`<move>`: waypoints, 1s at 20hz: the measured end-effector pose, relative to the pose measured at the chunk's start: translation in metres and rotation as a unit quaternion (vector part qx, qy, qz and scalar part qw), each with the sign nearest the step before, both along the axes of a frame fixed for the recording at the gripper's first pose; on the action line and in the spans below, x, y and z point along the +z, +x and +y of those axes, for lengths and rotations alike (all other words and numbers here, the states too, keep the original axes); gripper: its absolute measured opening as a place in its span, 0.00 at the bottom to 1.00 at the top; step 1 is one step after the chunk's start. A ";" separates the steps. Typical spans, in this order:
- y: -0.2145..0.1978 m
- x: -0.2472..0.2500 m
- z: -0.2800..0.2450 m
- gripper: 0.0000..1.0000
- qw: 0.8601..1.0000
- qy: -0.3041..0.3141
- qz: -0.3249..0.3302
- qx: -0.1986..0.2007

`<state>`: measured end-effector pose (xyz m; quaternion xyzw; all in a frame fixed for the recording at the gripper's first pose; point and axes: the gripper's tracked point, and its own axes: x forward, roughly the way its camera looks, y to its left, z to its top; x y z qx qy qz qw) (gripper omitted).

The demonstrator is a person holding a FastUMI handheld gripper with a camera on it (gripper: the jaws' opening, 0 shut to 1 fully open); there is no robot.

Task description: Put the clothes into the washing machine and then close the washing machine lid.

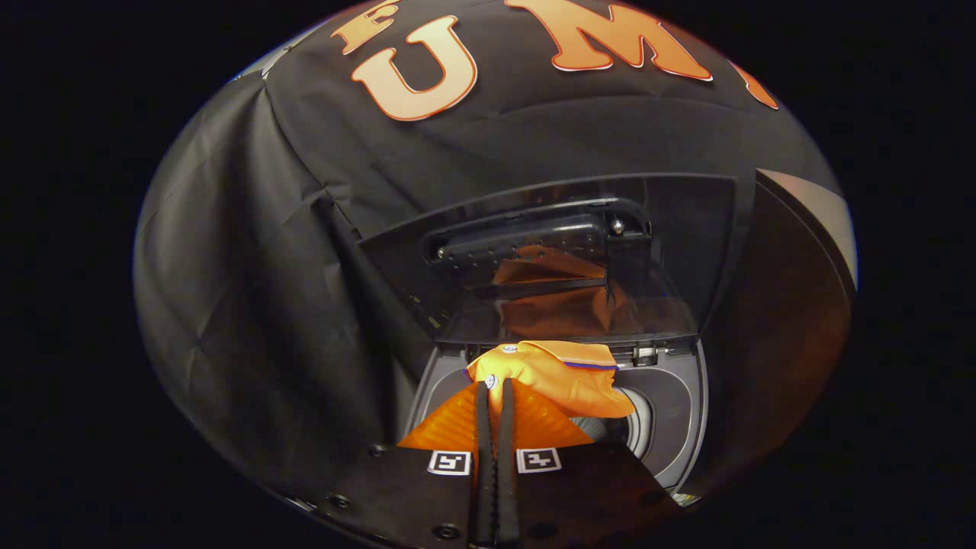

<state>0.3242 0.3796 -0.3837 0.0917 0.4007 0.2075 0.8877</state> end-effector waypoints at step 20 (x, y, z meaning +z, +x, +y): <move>-0.015 -0.174 -0.010 0.09 0.990 -0.100 0.101 -0.001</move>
